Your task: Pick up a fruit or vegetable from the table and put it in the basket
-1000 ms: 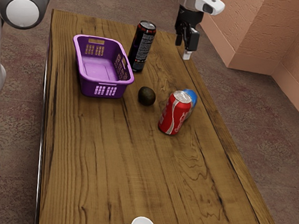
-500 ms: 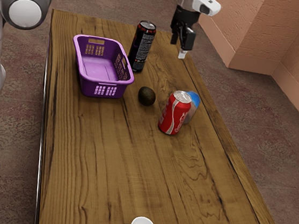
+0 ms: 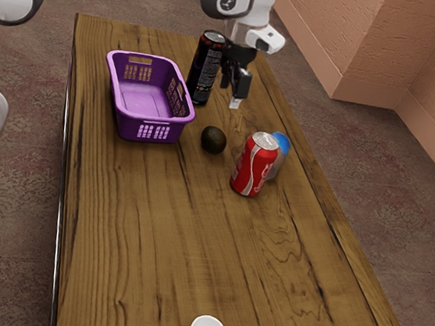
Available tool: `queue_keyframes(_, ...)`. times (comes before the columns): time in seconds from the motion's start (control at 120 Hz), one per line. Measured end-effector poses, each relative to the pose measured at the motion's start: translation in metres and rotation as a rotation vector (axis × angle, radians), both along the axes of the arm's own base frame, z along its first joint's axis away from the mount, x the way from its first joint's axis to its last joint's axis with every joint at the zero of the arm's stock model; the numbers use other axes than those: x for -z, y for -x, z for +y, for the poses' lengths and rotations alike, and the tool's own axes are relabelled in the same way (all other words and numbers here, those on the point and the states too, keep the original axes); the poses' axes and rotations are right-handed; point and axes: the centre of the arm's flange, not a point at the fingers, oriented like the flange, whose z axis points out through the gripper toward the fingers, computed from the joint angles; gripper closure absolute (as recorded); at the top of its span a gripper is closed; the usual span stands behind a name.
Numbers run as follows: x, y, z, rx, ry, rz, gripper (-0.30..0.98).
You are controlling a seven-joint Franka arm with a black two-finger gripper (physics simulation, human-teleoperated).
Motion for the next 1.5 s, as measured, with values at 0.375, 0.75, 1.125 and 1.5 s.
queue_keyframes(0.375, 0.037, 0.001, 0.022, -0.016, -0.032, -0.001, 0.00)
queue_keyframes(0.75, 0.062, 0.001, 0.031, 0.064, -0.053, -0.029, 0.00)
queue_keyframes(1.125, 0.073, 0.007, 0.048, 0.112, -0.065, -0.040, 0.00)
queue_keyframes(1.5, 0.084, -0.002, 0.045, 0.166, -0.085, -0.038, 0.00)
